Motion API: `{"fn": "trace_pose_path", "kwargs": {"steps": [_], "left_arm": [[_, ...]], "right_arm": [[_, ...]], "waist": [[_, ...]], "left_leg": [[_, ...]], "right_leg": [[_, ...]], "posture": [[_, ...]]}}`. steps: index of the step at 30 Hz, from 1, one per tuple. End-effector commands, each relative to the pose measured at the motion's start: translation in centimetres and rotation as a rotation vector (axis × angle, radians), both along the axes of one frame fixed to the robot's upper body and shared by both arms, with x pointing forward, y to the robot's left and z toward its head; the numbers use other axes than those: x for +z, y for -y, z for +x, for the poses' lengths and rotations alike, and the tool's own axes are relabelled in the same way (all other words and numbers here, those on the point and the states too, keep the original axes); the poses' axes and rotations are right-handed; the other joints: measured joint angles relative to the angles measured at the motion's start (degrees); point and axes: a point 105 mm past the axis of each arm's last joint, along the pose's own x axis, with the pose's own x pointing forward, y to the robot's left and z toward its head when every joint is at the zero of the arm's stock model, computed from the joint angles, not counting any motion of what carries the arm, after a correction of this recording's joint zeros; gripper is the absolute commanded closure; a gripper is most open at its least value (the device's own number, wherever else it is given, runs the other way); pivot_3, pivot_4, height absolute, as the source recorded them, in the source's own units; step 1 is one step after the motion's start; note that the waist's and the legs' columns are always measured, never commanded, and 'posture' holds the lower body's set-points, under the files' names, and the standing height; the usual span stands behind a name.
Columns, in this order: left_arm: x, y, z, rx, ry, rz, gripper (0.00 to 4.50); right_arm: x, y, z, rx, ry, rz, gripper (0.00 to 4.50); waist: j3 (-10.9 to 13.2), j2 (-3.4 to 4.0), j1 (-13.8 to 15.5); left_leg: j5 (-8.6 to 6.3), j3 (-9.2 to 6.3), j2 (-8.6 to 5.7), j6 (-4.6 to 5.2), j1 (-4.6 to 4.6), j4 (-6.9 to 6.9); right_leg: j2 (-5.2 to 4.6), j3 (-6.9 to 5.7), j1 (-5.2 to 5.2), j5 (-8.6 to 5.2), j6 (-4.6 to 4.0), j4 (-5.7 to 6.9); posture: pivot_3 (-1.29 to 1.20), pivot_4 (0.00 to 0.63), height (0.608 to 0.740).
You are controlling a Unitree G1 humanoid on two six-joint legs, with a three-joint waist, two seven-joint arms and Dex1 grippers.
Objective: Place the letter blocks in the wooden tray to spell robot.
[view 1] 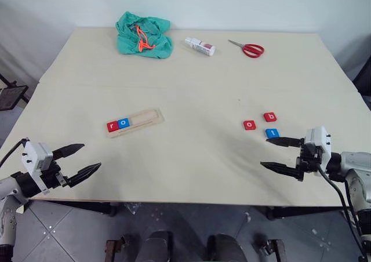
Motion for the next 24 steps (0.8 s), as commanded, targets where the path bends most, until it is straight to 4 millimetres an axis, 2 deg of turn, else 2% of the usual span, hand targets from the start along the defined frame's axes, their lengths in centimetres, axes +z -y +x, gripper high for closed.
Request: {"fn": "trace_pose_path", "kwargs": {"steps": [1,6,9,15,21,24], "left_arm": [[0.6,-0.5,0.1,0.013,0.037,0.019,0.0],[1.1,-1.2,0.7,0.104,0.086,0.037,0.0],[0.5,-1.3,1.0,0.136,0.018,0.035,0.0],[-0.4,-0.8,0.4,0.148,-0.029,0.062,0.0],[-0.6,-2.1,0.0,0.183,-0.056,0.068,0.0],[-0.6,-2.1,1.1,0.168,-0.079,0.054,0.0]], "right_arm": [[0.5,0.1,0.1,-0.002,0.025,0.007,0.07],[0.6,0.3,0.3,-0.019,0.029,0.011,0.07],[0.8,0.3,0.6,-0.041,0.041,0.027,0.07],[0.9,-0.1,0.3,-0.066,0.048,0.059,0.07],[1.0,-0.1,0.0,-0.07,0.047,0.057,0.07],[1.2,-0.1,0.1,-0.074,0.05,0.055,0.07]], "waist": [[0.0,0.0,0.0],[0.0,0.0,0.0],[0.0,0.0,0.0],[0.0,0.0,0.0],[0.0,0.0,0.0],[0.0,0.0,0.1]], "left_leg": [[0.0,0.0,0.0,0.0,0.0,0.0],[0.0,0.0,0.0,0.0,0.0,0.0],[0.0,0.0,0.0,0.0,0.0,0.01],[0.0,-0.01,0.0,0.0,0.0,-0.01],[0.0,0.0,0.0,0.0,0.0,0.0],[0.0,-0.02,0.0,0.0,0.01,0.0]], "right_leg": [[0.0,0.0,0.0,0.0,0.0,0.0],[0.0,0.0,0.0,0.0,0.0,0.0],[0.0,0.0,0.0,0.0,0.0,0.01],[0.0,0.01,-0.01,0.0,0.0,0.02],[0.0,0.02,-0.01,0.0,0.0,0.02],[0.0,0.0,0.0,0.0,0.0,0.02]], "posture": [[0.0,0.15,0.74],[0.0,0.15,0.74],[0.0,0.15,0.74],[0.0,0.15,0.74],[0.0,0.15,0.74],[0.0,0.15,0.74]]}}
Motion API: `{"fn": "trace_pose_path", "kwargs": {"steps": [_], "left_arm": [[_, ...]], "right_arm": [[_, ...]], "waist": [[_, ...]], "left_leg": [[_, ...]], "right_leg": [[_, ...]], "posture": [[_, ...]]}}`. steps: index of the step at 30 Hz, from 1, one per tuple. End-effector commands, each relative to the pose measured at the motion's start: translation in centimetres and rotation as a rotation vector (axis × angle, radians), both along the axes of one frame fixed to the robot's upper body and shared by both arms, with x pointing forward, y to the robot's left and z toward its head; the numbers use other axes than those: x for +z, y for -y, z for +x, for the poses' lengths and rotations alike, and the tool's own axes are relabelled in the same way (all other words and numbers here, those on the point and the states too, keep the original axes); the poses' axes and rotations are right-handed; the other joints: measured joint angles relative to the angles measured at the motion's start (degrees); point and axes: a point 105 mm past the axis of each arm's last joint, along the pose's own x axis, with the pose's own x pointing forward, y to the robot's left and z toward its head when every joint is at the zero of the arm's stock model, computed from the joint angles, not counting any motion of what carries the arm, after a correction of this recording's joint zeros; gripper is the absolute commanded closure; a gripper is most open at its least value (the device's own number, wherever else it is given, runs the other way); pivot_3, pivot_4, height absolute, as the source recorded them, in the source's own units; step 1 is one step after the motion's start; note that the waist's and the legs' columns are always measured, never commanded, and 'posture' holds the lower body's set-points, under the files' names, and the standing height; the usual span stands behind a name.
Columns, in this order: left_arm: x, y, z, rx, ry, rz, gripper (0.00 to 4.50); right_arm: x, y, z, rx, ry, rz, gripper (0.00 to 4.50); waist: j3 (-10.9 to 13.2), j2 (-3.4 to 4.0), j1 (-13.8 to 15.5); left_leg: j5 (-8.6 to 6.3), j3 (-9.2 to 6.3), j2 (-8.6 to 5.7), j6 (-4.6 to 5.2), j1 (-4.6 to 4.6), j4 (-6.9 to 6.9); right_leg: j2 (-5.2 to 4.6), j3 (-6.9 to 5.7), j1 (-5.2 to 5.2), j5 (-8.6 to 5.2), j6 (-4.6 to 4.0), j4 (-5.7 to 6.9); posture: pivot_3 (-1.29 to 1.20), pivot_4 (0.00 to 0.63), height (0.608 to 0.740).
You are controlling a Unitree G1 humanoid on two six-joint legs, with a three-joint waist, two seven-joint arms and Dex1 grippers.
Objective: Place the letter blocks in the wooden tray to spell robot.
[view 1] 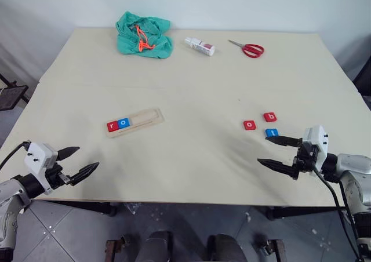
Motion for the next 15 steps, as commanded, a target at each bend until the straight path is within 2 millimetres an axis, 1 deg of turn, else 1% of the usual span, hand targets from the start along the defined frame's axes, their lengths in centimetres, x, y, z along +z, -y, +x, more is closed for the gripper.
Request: {"fn": "trace_pose_path", "kwargs": {"steps": [1,4,6,9,15], "left_arm": [[1.0,-0.4,1.0,-0.007,0.009,0.007,0.0],[1.2,0.5,2.7,-0.069,-0.012,-0.007,0.0],[1.2,0.6,3.8,-0.089,-0.018,-0.003,0.0],[1.5,1.0,6.2,-0.106,-0.016,0.003,0.0],[2.0,1.1,9.5,-0.118,-0.017,0.029,0.0]], "right_arm": [[1.6,0.2,-0.1,-0.008,0.058,0.006,0.07],[2.1,-0.3,-0.1,0.003,0.072,0.003,0.07],[2.3,-0.9,-0.4,0.023,0.077,0.0,0.07],[2.9,-2.5,-1.1,0.073,0.093,0.004,0.07],[4.2,-5.2,-2.3,0.129,0.14,0.028,0.07]], "waist": [[0.0,0.0,0.1],[0.0,0.0,0.4],[0.0,0.0,0.4],[0.0,0.0,0.5],[0.0,-0.02,0.2]], "left_leg": [[0.0,0.0,0.0,0.0,0.0,0.01],[0.0,-0.01,-0.03,0.0,-0.01,0.05],[0.0,0.0,-0.04,0.0,0.0,0.04],[0.0,-0.01,-0.05,0.0,0.0,0.03],[0.0,0.02,-0.07,0.0,0.0,0.02]], "right_leg": [[0.0,0.0,0.0,0.0,0.0,0.0],[-0.01,0.0,0.0,0.0,0.0,0.05],[-0.01,0.0,-0.02,0.0,0.0,0.08],[0.0,-0.04,-0.06,0.0,0.0,0.16],[-0.01,-0.09,-0.09,0.0,0.0,0.23]], "posture": [[0.0,0.15,0.74],[0.0,0.15,0.74],[0.0,0.15,0.74],[0.0,0.15,0.74],[0.0,0.15,0.74]]}}
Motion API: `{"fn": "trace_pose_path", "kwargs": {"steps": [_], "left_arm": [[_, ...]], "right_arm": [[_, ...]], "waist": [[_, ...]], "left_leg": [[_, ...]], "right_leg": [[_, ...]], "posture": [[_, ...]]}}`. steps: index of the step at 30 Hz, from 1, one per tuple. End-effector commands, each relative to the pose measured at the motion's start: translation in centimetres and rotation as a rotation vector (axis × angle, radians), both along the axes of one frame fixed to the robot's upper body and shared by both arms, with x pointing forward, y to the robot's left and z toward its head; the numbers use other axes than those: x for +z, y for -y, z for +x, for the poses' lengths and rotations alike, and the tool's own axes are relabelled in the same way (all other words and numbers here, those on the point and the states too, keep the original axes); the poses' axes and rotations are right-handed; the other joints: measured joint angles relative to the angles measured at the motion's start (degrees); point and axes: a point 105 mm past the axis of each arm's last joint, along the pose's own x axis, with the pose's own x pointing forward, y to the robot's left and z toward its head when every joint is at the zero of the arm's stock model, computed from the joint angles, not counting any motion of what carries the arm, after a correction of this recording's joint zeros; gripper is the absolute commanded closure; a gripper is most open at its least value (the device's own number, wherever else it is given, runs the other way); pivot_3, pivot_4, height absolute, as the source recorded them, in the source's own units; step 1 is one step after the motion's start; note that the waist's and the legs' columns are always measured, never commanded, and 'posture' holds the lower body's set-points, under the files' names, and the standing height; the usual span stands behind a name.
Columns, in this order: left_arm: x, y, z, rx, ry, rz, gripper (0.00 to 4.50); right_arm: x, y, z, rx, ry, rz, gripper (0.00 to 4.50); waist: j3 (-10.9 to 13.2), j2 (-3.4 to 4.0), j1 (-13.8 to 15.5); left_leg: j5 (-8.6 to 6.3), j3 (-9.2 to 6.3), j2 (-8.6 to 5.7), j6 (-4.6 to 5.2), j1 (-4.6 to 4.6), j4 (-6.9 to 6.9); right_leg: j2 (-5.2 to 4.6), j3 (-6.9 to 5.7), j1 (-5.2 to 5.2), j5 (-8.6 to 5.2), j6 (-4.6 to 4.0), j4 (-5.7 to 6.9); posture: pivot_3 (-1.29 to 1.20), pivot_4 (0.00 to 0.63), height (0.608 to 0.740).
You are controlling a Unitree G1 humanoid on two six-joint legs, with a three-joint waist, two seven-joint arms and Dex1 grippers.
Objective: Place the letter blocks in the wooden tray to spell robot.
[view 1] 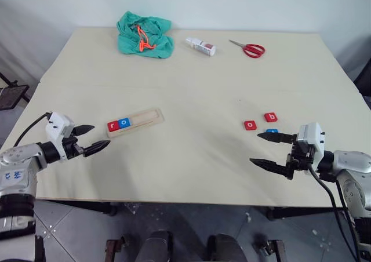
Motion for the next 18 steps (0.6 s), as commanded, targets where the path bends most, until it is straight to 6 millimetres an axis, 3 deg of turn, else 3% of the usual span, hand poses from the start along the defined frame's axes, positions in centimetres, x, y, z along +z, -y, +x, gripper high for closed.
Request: {"fn": "trace_pose_path", "kwargs": {"steps": [1,7,18], "left_arm": [[0.3,0.1,1.5,-0.02,0.003,0.037,0.0],[0.4,1.6,3.1,-0.095,-0.023,0.072,0.0],[-1.3,2.0,3.9,-0.08,-0.133,0.149,0.0]], "right_arm": [[1.8,-1.9,-0.9,0.042,0.066,0.037,0.07],[2.6,-2.9,-1.8,0.034,0.091,0.061,0.07],[2.2,-2.0,-2.6,-0.032,0.087,0.044,0.07]], "waist": [[0.0,-0.02,0.0],[0.0,-0.08,-0.1],[0.0,-0.14,-0.2]], "left_leg": [[0.0,-0.02,-0.01,0.0,0.0,0.01],[0.0,-0.02,-0.09,0.0,-0.02,0.02],[0.0,-0.01,-0.07,0.0,-0.02,0.04]], "right_leg": [[0.0,-0.03,-0.01,0.0,0.0,0.04],[-0.03,-0.1,-0.01,0.0,0.01,0.07],[-0.04,-0.19,-0.02,0.0,0.01,0.16]], "posture": [[0.0,0.15,0.74],[0.0,0.15,0.74],[0.0,0.15,0.74]]}}
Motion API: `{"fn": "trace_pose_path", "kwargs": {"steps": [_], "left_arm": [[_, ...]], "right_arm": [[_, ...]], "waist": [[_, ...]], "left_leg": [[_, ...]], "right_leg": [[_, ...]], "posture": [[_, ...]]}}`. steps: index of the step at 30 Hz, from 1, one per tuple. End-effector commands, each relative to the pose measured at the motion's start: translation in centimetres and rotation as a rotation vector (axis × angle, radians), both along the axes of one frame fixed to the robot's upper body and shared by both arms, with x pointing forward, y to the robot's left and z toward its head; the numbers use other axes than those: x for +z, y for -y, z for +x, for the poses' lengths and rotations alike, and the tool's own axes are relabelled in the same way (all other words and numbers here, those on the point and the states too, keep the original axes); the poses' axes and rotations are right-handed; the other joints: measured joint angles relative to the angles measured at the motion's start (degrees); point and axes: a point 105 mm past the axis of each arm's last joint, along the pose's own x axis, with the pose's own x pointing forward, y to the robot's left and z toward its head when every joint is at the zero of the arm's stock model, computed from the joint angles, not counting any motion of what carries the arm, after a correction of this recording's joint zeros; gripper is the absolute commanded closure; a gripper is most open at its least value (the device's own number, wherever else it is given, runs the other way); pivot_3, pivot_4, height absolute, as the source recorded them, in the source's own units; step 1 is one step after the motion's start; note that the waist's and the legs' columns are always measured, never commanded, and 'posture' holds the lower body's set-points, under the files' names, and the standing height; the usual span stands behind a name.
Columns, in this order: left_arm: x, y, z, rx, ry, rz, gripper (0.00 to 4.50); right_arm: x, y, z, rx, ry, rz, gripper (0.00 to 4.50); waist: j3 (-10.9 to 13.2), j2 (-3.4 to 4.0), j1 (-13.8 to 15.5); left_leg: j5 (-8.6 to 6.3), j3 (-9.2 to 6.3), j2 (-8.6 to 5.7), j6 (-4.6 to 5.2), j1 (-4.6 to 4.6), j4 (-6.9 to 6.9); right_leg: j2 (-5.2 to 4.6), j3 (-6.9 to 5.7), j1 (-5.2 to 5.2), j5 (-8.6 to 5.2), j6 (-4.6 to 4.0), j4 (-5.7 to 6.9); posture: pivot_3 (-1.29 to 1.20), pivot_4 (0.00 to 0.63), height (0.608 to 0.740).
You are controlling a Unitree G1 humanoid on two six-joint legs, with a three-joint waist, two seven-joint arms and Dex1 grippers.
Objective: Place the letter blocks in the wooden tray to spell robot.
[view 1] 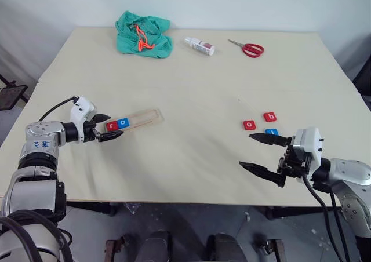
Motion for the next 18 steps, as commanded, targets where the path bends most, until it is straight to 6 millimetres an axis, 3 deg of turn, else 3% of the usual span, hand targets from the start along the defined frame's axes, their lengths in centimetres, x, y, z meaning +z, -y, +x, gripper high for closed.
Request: {"fn": "trace_pose_path", "kwargs": {"steps": [1,4,18], "left_arm": [[-1.4,-0.4,-0.3,0.01,-0.069,0.065,0.0],[-2.1,-0.6,-0.7,-0.011,-0.103,0.122,0.0],[-1.2,-1.6,-1.0,-0.008,-0.087,0.146,0.0]], "right_arm": [[1.1,0.2,-0.3,-0.009,0.048,-0.011,0.07],[1.2,0.4,-0.2,-0.018,0.054,-0.015,0.07],[1.1,0.3,-0.1,-0.024,0.058,-0.021,0.07]], "waist": [[0.0,-0.01,0.0],[0.0,-0.01,0.0],[0.0,0.0,-0.2]], "left_leg": [[0.0,0.0,0.0,0.0,0.01,0.02],[0.0,-0.01,0.01,0.0,0.05,0.04],[0.0,-0.02,0.04,0.0,0.09,0.06]], "right_leg": [[0.0,0.0,0.01,0.0,0.0,0.0],[0.0,0.02,0.02,0.0,0.0,0.04],[0.0,0.05,0.0,0.0,0.0,0.12]], "posture": [[0.0,0.15,0.74],[0.0,0.15,0.74],[0.0,0.15,0.74]]}}
